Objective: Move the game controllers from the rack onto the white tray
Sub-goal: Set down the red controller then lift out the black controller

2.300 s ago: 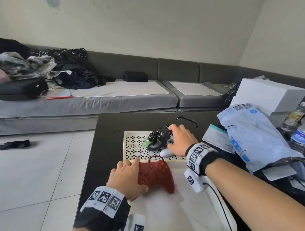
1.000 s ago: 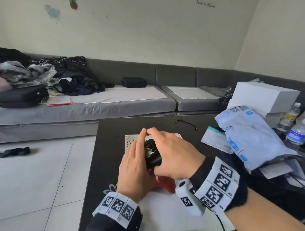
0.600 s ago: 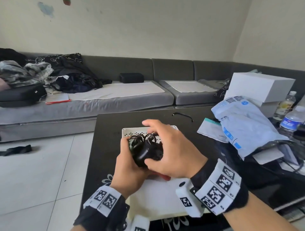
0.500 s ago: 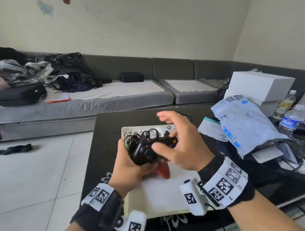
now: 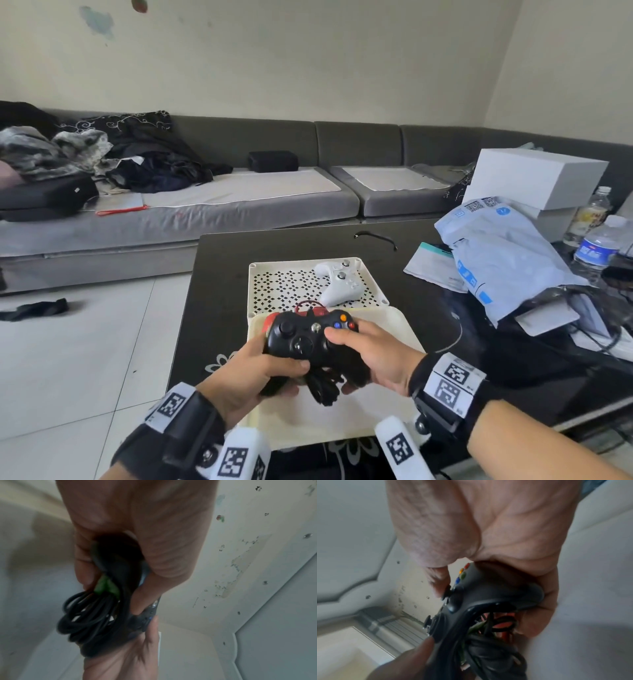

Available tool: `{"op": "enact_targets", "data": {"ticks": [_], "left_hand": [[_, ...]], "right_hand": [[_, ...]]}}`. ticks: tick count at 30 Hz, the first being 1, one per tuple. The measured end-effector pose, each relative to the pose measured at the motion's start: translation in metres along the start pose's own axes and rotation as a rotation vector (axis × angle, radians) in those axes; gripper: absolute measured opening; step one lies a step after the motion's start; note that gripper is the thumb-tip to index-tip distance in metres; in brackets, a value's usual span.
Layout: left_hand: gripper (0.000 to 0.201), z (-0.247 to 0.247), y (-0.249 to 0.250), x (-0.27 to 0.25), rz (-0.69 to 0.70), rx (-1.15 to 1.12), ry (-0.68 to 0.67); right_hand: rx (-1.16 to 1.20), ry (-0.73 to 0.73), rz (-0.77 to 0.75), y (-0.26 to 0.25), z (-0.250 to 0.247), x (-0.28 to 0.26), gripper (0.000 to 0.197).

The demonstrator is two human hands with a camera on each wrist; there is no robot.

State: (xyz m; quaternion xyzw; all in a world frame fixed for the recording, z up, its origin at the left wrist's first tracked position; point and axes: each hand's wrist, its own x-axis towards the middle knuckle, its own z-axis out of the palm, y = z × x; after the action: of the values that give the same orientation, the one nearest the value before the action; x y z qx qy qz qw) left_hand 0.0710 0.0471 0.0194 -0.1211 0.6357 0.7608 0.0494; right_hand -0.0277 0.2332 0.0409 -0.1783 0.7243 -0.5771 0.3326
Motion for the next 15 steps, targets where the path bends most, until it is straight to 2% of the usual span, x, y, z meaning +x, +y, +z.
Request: {"op": "enact_targets", "data": {"ticks": [5, 9, 12, 13, 15], "left_hand": [[0.06, 0.0, -0.006, -0.006, -0.044, 0.185, 0.023], [0.044, 0.0, -0.001, -0.01, -0.005, 0.387, 0.037], [0.029, -0.002, 0.005, -0.01, 0.029, 0.545, 0.05], [0.028, -0.003, 0.006, -0.01, 0.034, 0.584, 0.073], [0.039, -0.007, 0.006, -0.009, 0.038, 0.632, 0.126]], "right_hand": [[-0.029, 0.001, 0.003, 0.015, 0.002, 0.002, 0.034], [-0.079, 0.017, 0.005, 0.021, 0.0, 0.007, 0.054], [-0.123, -0.004, -0.007, 0.02, 0.001, 0.007, 0.042], [-0.132, -0.005, -0.007, 0.019, 0.002, 0.007, 0.037], [-0.141, -0.004, -0.003, 0.019, 0.002, 0.006, 0.03]]}}
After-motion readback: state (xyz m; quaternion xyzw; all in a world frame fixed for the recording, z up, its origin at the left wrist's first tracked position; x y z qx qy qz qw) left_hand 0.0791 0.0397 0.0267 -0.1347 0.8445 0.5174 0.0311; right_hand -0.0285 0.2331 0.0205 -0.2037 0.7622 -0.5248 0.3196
